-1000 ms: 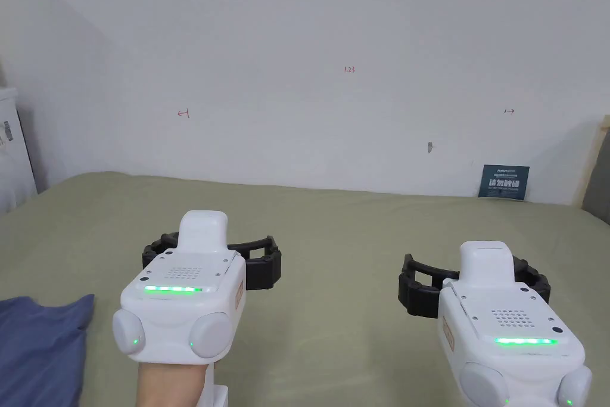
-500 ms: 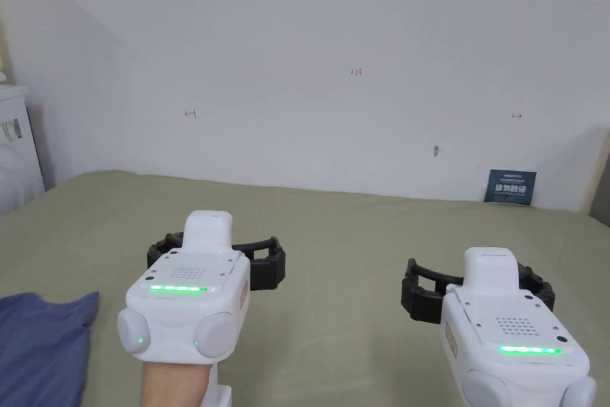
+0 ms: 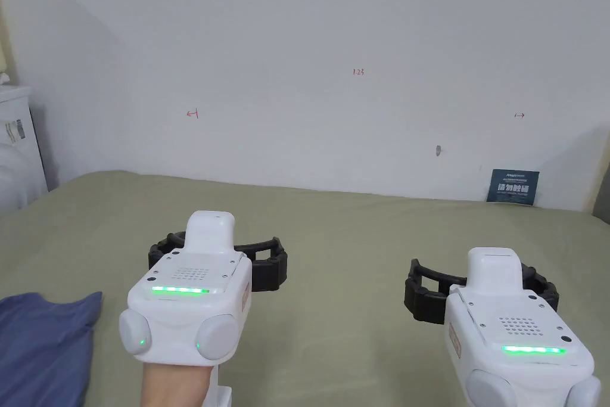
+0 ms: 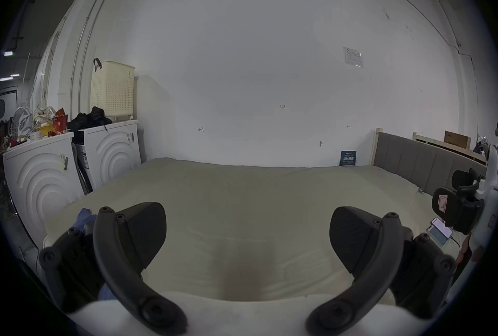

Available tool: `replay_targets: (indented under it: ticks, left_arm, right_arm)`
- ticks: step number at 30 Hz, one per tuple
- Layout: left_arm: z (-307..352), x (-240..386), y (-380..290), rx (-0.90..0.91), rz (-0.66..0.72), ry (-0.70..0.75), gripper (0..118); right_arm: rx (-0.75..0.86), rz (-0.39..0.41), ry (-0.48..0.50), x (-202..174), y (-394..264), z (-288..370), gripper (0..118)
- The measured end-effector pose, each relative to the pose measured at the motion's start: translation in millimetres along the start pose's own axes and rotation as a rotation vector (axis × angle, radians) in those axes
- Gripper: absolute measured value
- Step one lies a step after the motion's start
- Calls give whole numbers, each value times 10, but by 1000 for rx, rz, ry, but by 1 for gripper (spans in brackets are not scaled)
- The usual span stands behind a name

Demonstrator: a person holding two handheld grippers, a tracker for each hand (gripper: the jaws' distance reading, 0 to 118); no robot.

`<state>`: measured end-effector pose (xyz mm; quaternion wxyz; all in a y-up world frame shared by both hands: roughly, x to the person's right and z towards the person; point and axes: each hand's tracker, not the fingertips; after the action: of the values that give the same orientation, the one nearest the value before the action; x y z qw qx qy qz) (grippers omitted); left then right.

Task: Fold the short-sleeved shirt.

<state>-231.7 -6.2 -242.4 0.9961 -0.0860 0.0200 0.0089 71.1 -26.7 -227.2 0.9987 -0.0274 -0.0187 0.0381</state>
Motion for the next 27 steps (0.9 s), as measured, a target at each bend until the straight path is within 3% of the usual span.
replay_targets:
  ticks: [27]
  left_arm:
    - [35,-2,-6,-3,-10,-4,118]
  right_arm:
    - [24,11,-32,-1,-1,5,118]
